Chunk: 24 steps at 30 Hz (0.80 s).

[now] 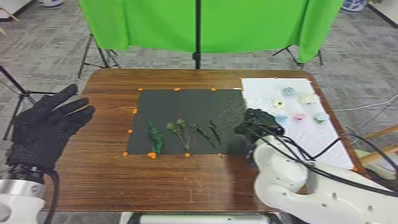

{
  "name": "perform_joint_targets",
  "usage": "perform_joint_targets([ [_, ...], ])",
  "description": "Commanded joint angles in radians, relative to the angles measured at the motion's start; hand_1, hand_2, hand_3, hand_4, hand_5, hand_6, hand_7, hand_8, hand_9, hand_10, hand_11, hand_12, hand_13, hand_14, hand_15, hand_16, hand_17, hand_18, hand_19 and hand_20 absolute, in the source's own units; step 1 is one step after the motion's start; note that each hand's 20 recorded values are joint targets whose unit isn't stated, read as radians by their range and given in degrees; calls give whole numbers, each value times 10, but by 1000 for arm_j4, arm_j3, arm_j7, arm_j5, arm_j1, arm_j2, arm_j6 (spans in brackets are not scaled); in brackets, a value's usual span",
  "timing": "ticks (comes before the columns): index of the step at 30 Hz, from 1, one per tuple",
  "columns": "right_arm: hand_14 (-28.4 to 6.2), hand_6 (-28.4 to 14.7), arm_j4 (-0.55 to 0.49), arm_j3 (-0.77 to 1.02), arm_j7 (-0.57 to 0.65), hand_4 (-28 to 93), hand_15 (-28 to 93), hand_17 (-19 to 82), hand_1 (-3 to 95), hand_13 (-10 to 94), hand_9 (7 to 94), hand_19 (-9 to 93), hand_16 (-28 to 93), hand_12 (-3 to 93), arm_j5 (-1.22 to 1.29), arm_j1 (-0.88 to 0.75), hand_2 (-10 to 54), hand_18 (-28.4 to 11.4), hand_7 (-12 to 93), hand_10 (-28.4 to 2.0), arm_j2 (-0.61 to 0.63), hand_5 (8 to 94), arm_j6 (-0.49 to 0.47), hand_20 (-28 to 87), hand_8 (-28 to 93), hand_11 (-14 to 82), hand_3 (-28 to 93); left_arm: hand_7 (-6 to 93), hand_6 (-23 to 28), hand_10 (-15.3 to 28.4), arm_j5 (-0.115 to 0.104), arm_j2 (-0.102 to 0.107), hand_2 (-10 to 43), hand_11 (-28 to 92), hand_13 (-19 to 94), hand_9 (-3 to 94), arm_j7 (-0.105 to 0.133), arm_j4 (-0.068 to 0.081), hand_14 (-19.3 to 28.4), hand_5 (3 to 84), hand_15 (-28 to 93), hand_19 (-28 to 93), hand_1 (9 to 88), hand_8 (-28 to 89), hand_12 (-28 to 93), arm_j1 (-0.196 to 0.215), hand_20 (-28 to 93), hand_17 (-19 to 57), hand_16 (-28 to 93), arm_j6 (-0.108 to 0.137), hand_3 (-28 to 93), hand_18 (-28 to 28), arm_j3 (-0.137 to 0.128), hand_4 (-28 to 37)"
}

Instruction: Arrange flowers

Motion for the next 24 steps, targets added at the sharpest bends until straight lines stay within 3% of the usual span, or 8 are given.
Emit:
perform_joint_targets([
  [1,-69,-14,-25,-26,-35,-242,626,491,340,893,937,932,177,174,23,-20,-5,-242,205,-108,-37,852,-7,350,-113,352,732,151,103,216,2,11,83,290,244,338,-8,6,280,367,505,627,219,-99,115,-8,129,-72,-93,1,777,262,5,-264],
  [5,-70,-12,-31,-49,-48,-243,625,488,332,893,937,932,177,174,27,-4,11,-243,198,-109,-55,849,-2,349,-113,349,729,151,103,216,3,12,83,291,245,337,-18,10,281,367,505,627,219,-99,115,-20,128,-72,-93,0,777,262,8,-265],
  [20,-72,-11,-55,-55,-63,-240,625,483,323,891,937,932,174,174,26,-25,32,-243,189,-110,-82,850,-10,346,-113,347,724,152,103,216,4,3,85,291,244,337,-23,5,281,367,505,629,221,-99,115,-14,126,-72,-94,1,774,262,-1,-265],
  [24,-72,-12,-43,-90,-23,-240,625,483,321,890,937,932,174,174,-47,-2,33,-244,187,-110,-81,852,15,346,-113,348,724,152,103,216,4,1,85,291,245,337,-30,6,280,368,505,629,220,-99,114,-17,125,-72,-94,-3,775,262,2,-264],
])
